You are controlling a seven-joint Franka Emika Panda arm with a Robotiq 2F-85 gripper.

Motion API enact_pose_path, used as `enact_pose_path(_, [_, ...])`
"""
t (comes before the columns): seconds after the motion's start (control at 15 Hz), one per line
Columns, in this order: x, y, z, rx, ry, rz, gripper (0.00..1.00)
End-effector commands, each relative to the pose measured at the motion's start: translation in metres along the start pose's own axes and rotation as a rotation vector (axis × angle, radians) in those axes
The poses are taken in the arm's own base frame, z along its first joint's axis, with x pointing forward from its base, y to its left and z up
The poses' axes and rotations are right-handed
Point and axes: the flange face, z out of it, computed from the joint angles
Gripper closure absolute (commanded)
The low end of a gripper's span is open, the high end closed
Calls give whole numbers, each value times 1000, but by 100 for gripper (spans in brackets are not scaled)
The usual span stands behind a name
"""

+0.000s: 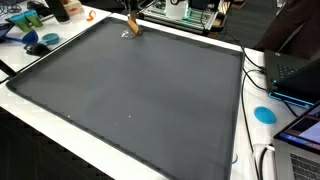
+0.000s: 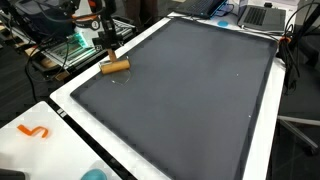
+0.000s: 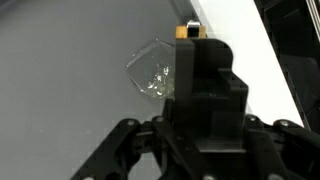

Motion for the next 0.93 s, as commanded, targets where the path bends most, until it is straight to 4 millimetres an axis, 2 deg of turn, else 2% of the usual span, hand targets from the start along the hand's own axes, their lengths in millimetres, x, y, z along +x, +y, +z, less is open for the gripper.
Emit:
enact_pose_path(0.0, [-3,10,8,-22,3,-40,75])
enact_pose_path(0.53, [0,18,24,-6,22,-38,75])
enact_pose_path(0.87, [-1,25,27,-45,64,1,75])
